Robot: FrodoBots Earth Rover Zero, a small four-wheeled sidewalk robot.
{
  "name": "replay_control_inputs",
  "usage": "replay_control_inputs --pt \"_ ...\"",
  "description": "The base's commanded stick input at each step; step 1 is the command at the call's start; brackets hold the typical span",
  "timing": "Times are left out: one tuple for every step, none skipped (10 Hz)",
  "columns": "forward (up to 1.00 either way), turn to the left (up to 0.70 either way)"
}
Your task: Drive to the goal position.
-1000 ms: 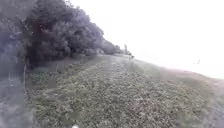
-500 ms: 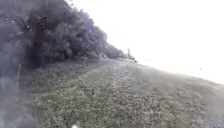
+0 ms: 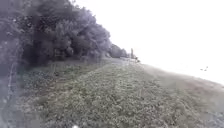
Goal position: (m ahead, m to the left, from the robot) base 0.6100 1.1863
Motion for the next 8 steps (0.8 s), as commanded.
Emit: replay_control_inputs --pt "0.6 0.0" --pt "0.6 0.0" --pt "0.6 0.0" --pt "0.6 0.0" --pt "0.6 0.0" --pt "0.6 0.0" --pt "0.6 0.0" --pt "0.6 0.0"
